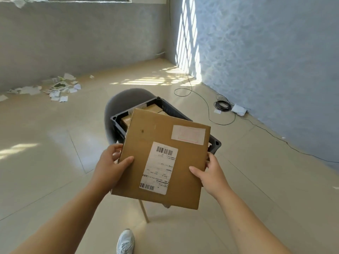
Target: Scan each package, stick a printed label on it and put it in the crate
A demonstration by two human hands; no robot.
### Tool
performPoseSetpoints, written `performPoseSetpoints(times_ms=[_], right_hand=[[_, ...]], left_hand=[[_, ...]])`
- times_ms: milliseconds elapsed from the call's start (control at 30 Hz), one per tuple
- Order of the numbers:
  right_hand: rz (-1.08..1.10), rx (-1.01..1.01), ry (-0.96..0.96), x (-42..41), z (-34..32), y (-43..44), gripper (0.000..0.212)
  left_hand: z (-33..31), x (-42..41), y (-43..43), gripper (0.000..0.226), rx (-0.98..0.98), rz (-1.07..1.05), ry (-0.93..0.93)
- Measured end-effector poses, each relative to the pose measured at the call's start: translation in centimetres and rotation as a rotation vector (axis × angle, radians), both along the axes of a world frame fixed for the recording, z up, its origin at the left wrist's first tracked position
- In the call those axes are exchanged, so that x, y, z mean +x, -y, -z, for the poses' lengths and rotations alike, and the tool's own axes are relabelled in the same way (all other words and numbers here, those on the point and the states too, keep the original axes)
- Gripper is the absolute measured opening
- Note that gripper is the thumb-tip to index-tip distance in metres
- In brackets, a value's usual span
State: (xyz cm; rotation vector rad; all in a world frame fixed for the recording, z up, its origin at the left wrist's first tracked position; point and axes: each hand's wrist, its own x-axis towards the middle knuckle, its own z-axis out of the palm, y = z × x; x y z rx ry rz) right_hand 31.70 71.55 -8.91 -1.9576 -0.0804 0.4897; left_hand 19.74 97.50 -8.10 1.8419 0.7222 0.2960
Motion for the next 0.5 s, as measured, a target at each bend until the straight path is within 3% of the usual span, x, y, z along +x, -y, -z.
performPoseSetpoints(times_ms=[100,300,500], right_hand=[[0.141,-0.004,-0.049,2.5,0.3,-4.2,0.053],[0.275,-0.102,-0.077,7.0,1.2,-10.3,0.047],[0.140,-0.277,-0.123,10.6,2.7,-12.6,0.082]], left_hand=[[-0.5,4.7,-4.8,0.056,0.105,0.174,-0.102],[0.4,13.1,-11.5,0.070,0.180,0.376,-0.231],[4.2,18.5,-13.7,0.068,0.196,0.468,-0.363]])
